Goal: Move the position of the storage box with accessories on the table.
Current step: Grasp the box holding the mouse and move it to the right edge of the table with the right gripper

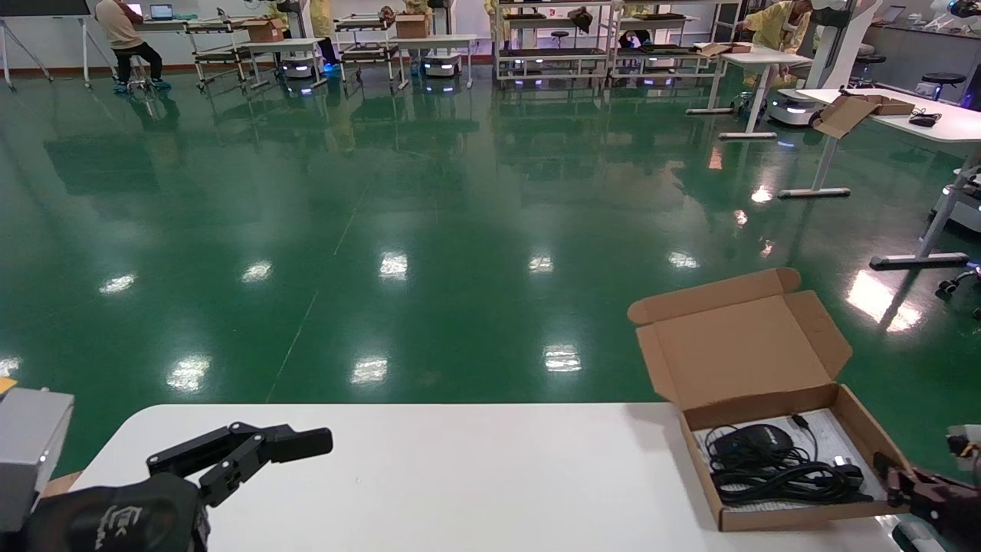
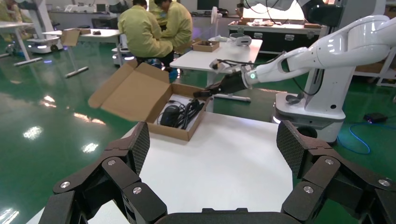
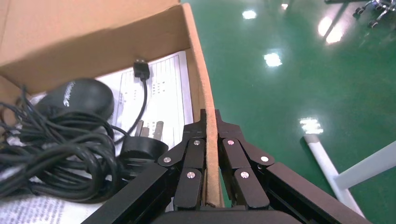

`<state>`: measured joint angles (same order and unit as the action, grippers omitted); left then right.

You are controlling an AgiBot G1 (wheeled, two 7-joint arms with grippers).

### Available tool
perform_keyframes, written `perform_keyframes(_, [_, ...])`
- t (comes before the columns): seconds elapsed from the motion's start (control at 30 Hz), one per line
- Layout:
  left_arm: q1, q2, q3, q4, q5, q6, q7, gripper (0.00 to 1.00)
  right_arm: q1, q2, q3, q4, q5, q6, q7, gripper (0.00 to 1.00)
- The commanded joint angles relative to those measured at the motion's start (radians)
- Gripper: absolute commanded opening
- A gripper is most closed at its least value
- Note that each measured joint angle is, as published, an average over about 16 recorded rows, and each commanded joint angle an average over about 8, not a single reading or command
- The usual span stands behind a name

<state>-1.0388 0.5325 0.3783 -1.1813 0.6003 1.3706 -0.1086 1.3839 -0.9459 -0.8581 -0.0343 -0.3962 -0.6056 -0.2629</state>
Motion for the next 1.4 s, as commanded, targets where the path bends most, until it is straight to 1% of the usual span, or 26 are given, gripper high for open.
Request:
perform_keyframes(0.03, [0.000,0.000,0.000,0.000,0.000,0.000,0.000,1.00,-0.011,-0.011,0.006,0.006,0.009,0.019,-0.009,0.00])
perform_keyframes(0.47, [0.000,0.000,0.000,0.000,0.000,0.000,0.000,1.00,-0.028,-0.039,-0.001,0.026,0.000,0.069,-0.035,0.00])
perform_keyframes(1.0, [0.000,0.000,0.000,0.000,0.000,0.000,0.000,1.00,-0.031,-0.020,-0.017,0.032,-0.024,0.071,-0.061,0.00])
perform_keyframes(1.4, [0.000,0.000,0.000,0.000,0.000,0.000,0.000,1.00,-0.027,-0.031,-0.019,0.037,-0.028,0.085,-0.075,0.00])
